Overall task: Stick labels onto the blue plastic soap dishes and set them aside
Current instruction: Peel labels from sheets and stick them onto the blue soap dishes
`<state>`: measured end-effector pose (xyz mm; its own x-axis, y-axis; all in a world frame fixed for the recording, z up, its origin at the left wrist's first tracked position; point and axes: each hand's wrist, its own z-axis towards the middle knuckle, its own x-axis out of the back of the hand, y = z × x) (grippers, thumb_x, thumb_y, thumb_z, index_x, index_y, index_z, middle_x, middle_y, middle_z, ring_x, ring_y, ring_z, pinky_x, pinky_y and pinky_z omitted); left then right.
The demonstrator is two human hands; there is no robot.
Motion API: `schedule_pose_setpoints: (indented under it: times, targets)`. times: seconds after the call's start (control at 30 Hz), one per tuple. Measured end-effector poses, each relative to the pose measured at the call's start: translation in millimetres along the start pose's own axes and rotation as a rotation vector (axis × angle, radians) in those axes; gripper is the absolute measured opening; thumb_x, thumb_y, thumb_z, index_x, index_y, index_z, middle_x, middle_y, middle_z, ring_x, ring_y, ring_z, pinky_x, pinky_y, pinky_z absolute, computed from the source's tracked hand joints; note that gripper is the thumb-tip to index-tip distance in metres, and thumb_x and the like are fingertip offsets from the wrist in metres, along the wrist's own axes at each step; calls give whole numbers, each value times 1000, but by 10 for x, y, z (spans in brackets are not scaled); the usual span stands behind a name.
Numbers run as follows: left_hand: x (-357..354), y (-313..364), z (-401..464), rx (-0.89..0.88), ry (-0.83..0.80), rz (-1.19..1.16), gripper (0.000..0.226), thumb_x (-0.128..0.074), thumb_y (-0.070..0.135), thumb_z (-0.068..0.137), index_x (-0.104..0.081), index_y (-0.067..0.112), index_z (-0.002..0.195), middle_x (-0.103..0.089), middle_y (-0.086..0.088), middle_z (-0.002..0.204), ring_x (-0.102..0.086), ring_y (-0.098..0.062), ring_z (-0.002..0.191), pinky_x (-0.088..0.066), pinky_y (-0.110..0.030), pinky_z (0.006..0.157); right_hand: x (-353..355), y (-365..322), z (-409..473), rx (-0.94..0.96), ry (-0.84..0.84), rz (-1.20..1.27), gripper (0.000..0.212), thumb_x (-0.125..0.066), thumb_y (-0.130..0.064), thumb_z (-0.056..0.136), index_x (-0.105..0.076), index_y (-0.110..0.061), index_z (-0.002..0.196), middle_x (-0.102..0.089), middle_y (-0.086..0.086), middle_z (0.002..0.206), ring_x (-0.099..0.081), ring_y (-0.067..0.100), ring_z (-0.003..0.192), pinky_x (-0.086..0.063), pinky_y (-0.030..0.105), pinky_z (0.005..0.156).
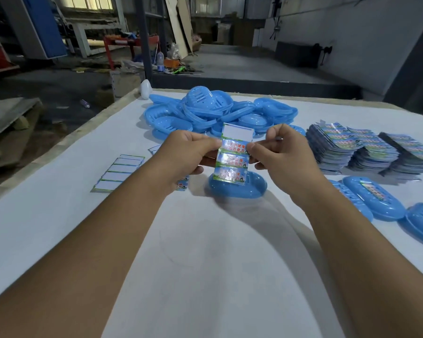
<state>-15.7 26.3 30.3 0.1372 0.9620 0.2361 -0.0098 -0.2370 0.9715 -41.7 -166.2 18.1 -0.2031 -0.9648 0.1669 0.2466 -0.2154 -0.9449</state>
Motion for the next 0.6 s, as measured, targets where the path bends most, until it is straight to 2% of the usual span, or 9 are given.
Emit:
schedule_pose_setpoints:
  times: [0.13,0.23,0.3,0.43,0.5,0.6]
  targets:
    - [-13,2,2,-29,38,85,18,-67,29,92,-75,19,80,-76,7,74,-67,-1,61,-49,-22,59,7,29,34,13,9,-86,24,-72,-11,94,-49,-21,89,-76,7,80,-71,9,63,-52,20,53]
    - [-17,-14,-1,-63,28,128,19,-67,27,91,-75,18,76,-75,5,72,-65,-1,60,-51,-21,59,-1,54,45,11,4,-124,20,-72,-16,94,-54,-24,92,-77,-1,78,-71,8,66,-51,20,53]
    - [-15,-28,-6,-114,3,145,19,-67,25,91,-75,18,75,-74,6,71,-65,1,60,-51,-16,55,-7,71,49,16,22,-144,17,-73,-18,93,-57,-24,92,-76,-1,78,-71,7,67,-53,24,57]
    - [-42,-45,-8,-221,1,160,18,-66,21,94,-75,18,79,-74,6,70,-63,2,59,-48,-11,53,-4,91,32,74,51,-303,13,-80,-29,86,-68,-26,82,-73,-2,84,-61,10,65,-55,35,67]
    - [-54,-55,-3,-272,10,176,16,-66,21,95,-76,16,83,-74,5,71,-62,2,58,-45,-9,54,-23,81,6,81,7,-279,16,-80,-30,85,-72,-23,74,-74,1,77,-60,12,63,-52,34,66]
    - [-66,-81,1,-340,6,228,16,-66,21,95,-75,17,83,-73,4,72,-61,2,59,-47,-10,58,-55,66,-27,76,-31,-235,18,-81,-32,86,-75,-21,74,-75,-1,70,-63,6,61,-50,28,59]
